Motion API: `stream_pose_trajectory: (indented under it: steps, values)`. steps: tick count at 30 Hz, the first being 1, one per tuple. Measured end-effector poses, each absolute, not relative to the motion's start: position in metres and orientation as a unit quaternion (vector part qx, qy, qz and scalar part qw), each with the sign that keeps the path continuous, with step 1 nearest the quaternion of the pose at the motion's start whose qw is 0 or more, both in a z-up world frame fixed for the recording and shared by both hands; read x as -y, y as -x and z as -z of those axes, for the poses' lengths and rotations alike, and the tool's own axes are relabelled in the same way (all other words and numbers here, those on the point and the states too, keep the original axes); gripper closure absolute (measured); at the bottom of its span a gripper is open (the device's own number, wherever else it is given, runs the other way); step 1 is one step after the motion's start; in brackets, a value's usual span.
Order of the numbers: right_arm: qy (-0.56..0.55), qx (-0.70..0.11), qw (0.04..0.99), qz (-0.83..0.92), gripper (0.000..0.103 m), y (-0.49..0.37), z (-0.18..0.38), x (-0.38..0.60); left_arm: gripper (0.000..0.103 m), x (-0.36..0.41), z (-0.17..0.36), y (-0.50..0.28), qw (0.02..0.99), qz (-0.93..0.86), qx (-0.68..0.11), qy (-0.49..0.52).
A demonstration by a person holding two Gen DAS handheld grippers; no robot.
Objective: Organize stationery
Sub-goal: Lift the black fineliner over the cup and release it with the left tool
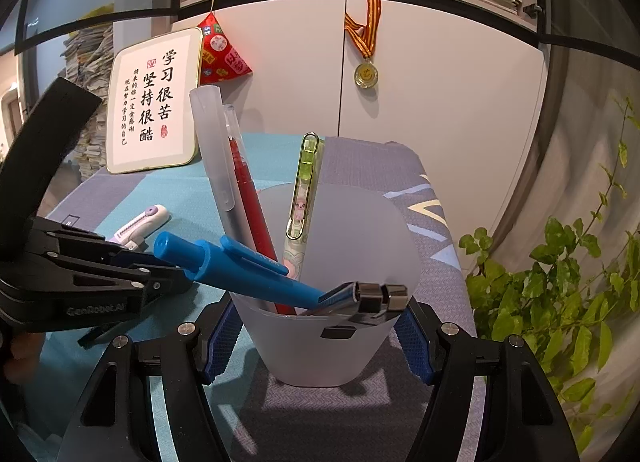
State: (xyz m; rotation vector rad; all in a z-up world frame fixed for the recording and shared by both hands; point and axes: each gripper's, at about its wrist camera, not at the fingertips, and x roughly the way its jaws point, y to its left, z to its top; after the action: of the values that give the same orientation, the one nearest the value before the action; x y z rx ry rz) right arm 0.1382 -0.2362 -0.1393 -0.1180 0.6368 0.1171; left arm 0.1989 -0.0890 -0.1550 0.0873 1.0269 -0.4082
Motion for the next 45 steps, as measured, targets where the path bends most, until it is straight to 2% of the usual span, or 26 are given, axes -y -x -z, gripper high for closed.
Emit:
stream_pose_trajectory:
  steps: [11, 15, 27, 34, 39, 45]
  values:
    - [0.058, -0.313, 0.946, -0.057, 0.033, -0.138, 0.139, 0.236, 0.087, 0.103, 0.157, -0.207, 0.850, 0.202, -0.482, -0.065]
    - [0.058, -0.313, 0.946, -0.057, 0.033, -0.138, 0.139, 0.236, 0.090, 0.099, 0.152, -0.205, 0.851, 0.205, -0.480, -0.055]
    - [0.059, -0.313, 0.946, -0.057, 0.033, -0.138, 0.139, 0.235, 0.095, 0.065, 0.038, -0.154, 0.909, 0.251, -0.331, 0.025]
    - [0.060, -0.313, 0.946, -0.056, 0.033, -0.138, 0.140, 0.235, 0.095, 0.069, -0.013, -0.119, 0.925, 0.287, -0.246, 0.035]
    - [0.060, -0.313, 0.946, -0.056, 0.033, -0.138, 0.140, 0.235, 0.095, 0.073, -0.040, -0.106, 0.929, 0.305, -0.205, 0.042]
    - [0.060, -0.313, 0.946, -0.056, 0.033, -0.138, 0.140, 0.235, 0.095, 0.094, -0.039, -0.118, 0.922, 0.324, -0.208, 0.045]
